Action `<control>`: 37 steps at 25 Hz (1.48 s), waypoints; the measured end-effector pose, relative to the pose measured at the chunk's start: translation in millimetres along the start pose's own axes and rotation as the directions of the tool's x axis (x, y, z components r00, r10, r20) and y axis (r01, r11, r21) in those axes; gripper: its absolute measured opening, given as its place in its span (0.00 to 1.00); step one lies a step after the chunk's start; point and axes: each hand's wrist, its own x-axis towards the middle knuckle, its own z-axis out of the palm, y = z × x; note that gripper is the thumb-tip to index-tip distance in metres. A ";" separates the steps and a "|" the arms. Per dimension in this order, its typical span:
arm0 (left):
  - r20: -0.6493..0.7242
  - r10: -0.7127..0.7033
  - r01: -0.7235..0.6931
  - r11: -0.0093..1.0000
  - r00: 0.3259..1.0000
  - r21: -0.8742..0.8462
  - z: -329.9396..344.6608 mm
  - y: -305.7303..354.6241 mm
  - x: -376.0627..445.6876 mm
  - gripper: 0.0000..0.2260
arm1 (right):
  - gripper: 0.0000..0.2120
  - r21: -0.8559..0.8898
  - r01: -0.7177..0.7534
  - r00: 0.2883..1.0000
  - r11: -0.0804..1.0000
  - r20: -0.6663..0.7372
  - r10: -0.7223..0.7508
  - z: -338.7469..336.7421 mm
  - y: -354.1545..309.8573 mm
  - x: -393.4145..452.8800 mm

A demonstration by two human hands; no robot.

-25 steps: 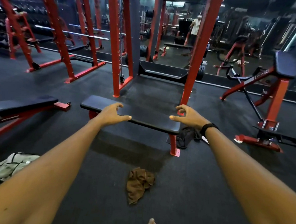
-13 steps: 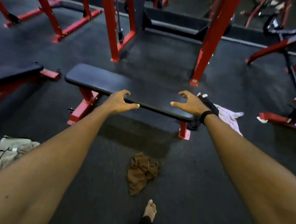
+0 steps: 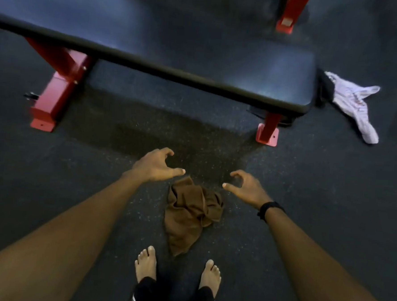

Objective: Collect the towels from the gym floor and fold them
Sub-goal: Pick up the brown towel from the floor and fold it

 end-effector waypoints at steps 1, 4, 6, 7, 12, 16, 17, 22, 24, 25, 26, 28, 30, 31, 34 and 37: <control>0.028 -0.019 0.019 1.000 0.999 0.007 22.0 -16.6 28.9 0.35 | 0.26 -0.003 -0.030 0.999 1.000 0.020 0.030 23.2 18.8 28.5; 0.087 -0.052 0.048 0.998 0.995 0.043 79.9 -58.9 94.0 0.35 | 0.22 -0.010 -0.106 0.993 0.994 0.057 0.106 85.2 67.1 91.9; 0.101 -0.068 0.064 0.997 0.992 0.045 115.8 -87.5 133.4 0.35 | 0.21 -0.023 -0.136 0.986 0.990 0.096 0.138 128.6 96.9 130.4; 0.107 -0.077 0.073 0.996 0.991 0.043 131.1 -100.2 150.7 0.35 | 0.22 -0.029 -0.147 0.982 0.989 0.113 0.149 148.4 109.5 147.8; 0.111 -0.082 0.078 0.996 0.990 0.038 176.1 -133.8 200.0 0.34 | 0.29 -0.300 -0.165 0.981 0.939 0.052 0.189 221.9 137.2 199.8; 0.123 -0.083 0.081 0.996 0.989 0.025 166.5 -128.9 197.5 0.33 | 0.14 -0.408 -0.089 0.994 0.909 -0.098 0.053 223.7 123.0 198.4; 0.117 -0.079 0.077 0.997 0.990 0.022 155.1 -123.0 191.2 0.32 | 0.12 -0.305 -0.032 0.991 0.952 -0.133 -0.009 213.5 114.3 192.7; 0.048 -0.017 0.014 0.999 0.999 0.045 58.4 -50.7 130.4 0.33 | 0.07 0.018 0.252 0.955 0.968 -0.169 -0.245 107.5 34.0 131.3; -0.007 0.039 -0.039 0.997 0.999 0.060 3.4 -1.8 89.2 0.32 | 0.08 0.063 0.362 0.907 0.930 -0.254 -0.335 43.6 -16.1 89.1; -0.037 0.071 -0.068 0.995 0.997 0.068 -25.8 25.4 65.8 0.32 | 0.08 0.078 0.411 0.878 0.908 -0.302 -0.371 9.6 -41.7 64.5; -0.070 0.107 -0.101 0.992 0.992 0.077 -55.2 52.9 42.0 0.32 | 0.07 0.078 0.449 0.849 0.890 -0.347 -0.397 -24.9 -65.9 40.5; -0.134 0.182 -0.171 0.981 0.974 0.093 -112.2 105.2 -3.8 0.31 | 0.05 0.032 0.503 0.782 0.864 -0.443 -0.439 -90.9 -110.3 -4.5; -0.211 0.250 -0.229 0.966 0.945 0.116 -164.5 153.8 -49.7 0.31 | 0.05 -0.039 0.532 0.706 0.846 -0.532 -0.468 -151.2 -150.2 -50.7; -0.242 0.275 -0.250 0.959 0.930 0.131 -190.3 178.5 -75.8 0.31 | 0.05 -0.068 0.535 0.672 0.842 -0.570 -0.472 -181.1 -169.5 -76.4; -0.336 0.367 -0.335 0.930 0.868 0.152 -263.3 247.8 -157.9 0.32 | 0.07 -0.151 0.552 0.563 0.820 -0.658 -0.500 -267.3 -220.7 -159.8; -0.430 0.457 -0.421 0.889 0.779 0.183 -322.0 299.5 -235.9 0.32 | 0.07 -0.231 0.538 0.429 0.811 -0.753 -0.499 -335.7 -254.1 -238.0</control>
